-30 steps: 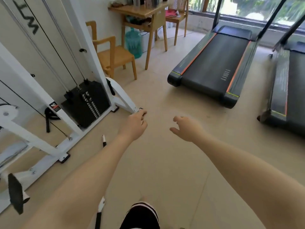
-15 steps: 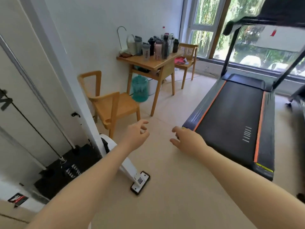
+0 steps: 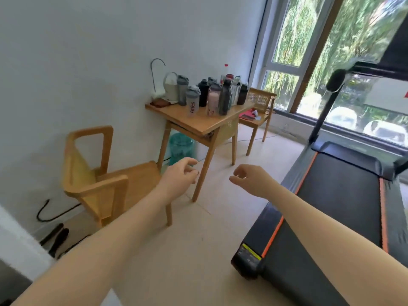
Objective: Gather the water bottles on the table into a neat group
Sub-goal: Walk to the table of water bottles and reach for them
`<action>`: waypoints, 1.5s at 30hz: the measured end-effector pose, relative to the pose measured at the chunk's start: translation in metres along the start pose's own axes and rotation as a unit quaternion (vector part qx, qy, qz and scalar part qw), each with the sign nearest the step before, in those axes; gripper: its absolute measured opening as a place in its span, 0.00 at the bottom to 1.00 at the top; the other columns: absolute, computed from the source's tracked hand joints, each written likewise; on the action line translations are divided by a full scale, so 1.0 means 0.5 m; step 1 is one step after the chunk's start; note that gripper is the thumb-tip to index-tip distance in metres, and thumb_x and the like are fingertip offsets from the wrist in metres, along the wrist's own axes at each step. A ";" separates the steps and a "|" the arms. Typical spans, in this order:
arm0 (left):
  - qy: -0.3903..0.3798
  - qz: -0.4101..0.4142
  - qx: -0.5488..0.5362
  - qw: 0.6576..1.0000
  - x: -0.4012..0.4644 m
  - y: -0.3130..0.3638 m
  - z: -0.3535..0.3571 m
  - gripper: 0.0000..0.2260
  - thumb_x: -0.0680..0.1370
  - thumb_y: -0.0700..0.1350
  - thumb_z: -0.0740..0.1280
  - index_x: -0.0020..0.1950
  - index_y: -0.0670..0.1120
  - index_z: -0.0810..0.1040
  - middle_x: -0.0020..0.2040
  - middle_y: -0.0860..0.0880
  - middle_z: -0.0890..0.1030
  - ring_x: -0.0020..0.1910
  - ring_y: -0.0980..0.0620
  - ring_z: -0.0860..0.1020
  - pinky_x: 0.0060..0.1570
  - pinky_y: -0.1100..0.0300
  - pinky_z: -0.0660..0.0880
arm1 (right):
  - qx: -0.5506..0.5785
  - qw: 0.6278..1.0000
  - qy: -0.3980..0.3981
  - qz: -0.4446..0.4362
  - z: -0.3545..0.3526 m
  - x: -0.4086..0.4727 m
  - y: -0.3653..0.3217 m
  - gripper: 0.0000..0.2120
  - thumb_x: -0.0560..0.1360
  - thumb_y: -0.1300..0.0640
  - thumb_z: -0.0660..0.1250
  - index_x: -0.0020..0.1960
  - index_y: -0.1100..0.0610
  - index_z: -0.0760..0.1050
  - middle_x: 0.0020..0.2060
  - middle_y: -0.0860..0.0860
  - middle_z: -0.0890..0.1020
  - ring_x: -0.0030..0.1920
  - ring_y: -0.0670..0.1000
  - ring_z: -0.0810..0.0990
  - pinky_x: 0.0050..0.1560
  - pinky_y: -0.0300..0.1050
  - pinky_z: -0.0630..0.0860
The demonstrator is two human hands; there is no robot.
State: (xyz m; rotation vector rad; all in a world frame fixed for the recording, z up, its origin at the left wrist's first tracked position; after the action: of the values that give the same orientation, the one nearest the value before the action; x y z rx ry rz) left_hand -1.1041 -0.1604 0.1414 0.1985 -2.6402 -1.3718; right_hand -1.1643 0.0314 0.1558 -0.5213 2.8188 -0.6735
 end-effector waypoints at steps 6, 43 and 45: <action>0.009 -0.056 -0.059 0.997 0.311 0.007 -0.001 0.16 0.78 0.48 0.59 0.65 0.49 0.68 0.53 0.48 0.78 0.50 0.52 0.77 0.55 0.54 0.75 | -0.005 1.000 -0.001 -0.019 -0.125 0.345 0.032 0.16 0.77 0.49 0.62 0.58 0.58 0.74 0.51 0.53 0.79 0.47 0.50 0.76 0.51 0.43 0.73; 0.092 0.038 0.019 0.995 1.808 0.007 0.271 0.30 0.72 0.50 0.69 0.71 0.49 0.60 0.68 0.52 0.64 0.66 0.55 0.63 0.67 0.54 0.63 | 0.167 0.976 0.134 -0.036 -0.369 1.781 0.444 0.13 0.77 0.59 0.61 0.61 0.56 0.71 0.58 0.52 0.77 0.56 0.48 0.74 0.55 0.39 0.70; 0.108 0.047 0.005 0.993 1.859 0.037 0.284 0.33 0.71 0.50 0.71 0.71 0.50 0.59 0.65 0.56 0.64 0.64 0.59 0.61 0.63 0.61 0.61 | 0.139 0.980 0.126 -0.070 -0.408 1.854 0.468 0.15 0.76 0.59 0.62 0.62 0.57 0.70 0.60 0.53 0.75 0.60 0.52 0.73 0.58 0.42 0.69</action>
State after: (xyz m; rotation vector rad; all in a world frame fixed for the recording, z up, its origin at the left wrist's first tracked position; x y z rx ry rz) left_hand -2.0433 -0.2131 0.1504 0.2082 -2.4469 -1.2323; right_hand -2.1384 -0.0443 0.1259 -0.6235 2.8601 -1.2197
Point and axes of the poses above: each hand's wrist, its own x-axis towards the middle knuckle, its own z-axis out of the palm, y = z × x, the point moved 2 cm from there along x, towards the middle knuckle
